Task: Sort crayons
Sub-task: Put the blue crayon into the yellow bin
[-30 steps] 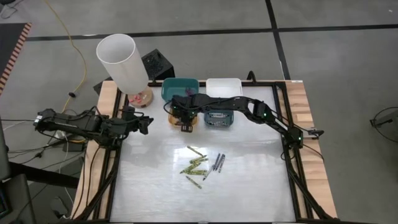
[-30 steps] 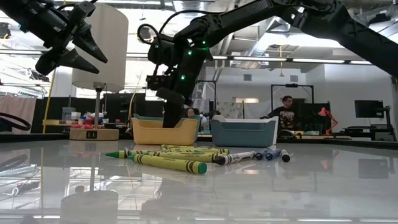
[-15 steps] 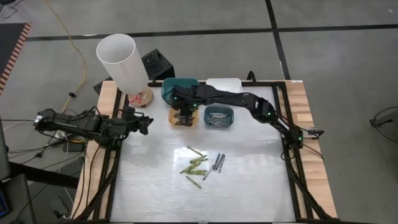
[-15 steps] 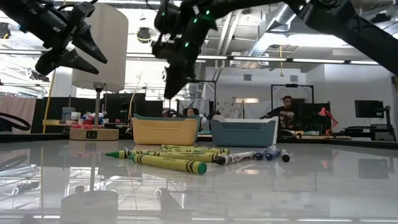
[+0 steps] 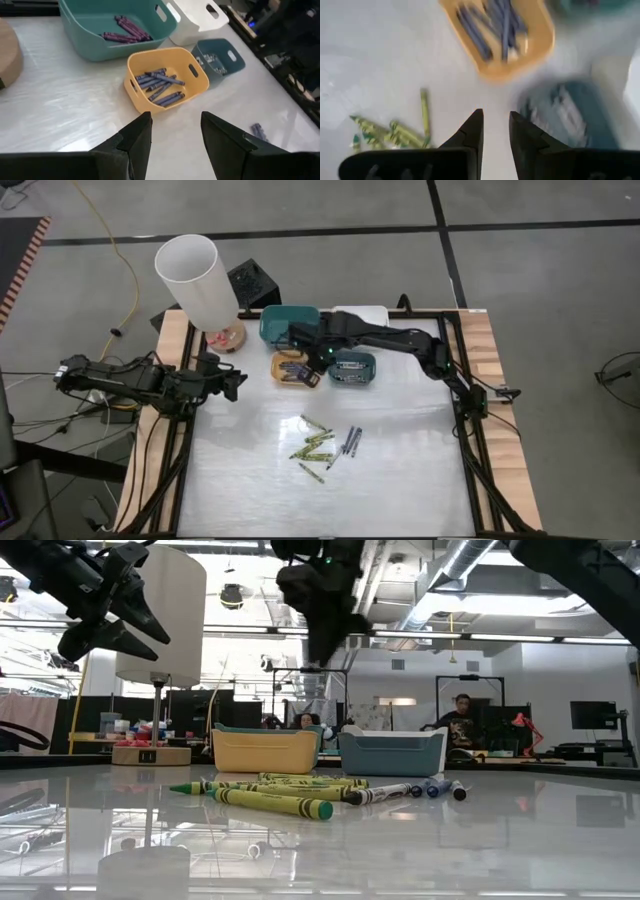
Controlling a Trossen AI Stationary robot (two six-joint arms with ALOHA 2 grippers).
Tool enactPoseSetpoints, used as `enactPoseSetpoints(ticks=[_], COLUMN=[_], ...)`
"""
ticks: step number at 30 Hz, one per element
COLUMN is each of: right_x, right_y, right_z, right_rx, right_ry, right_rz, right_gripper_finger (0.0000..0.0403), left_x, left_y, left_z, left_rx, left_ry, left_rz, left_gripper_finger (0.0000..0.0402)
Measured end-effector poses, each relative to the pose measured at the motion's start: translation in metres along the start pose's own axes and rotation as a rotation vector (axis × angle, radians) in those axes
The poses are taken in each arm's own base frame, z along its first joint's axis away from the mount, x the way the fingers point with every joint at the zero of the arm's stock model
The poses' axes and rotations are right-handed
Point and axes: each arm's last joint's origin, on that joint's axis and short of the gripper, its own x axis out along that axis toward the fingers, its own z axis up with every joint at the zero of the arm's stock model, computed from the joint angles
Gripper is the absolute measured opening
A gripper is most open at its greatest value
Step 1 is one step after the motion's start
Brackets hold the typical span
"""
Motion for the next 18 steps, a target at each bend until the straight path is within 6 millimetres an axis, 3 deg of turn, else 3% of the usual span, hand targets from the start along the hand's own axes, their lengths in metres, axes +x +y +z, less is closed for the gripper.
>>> enactPoseSetpoints(ticks=[6,12,18], right_x=[-0.002,-0.007,-0.004], right_y=[0.033,0.078,0.115], right_z=[-0.032,-0.063,-0.096], right_rx=[0.120,0.180,0.428], right_ry=[0.086,0.091,0.080], right_rz=[-0.134,-0.125,-0.157], right_gripper_finger=[0.0088,0.0088,0.0088], left_x=[0.000,0.000,-0.001], left_y=[-0.001,-0.002,-0.003], left_z=[-0.002,-0.003,-0.004], left_rx=[0.024,0.050,0.056], left_ry=[0.052,0.116,0.148], left_rz=[-0.039,-0.089,-0.113], left_gripper_finger=[0.0160,0.0160,0.0160])
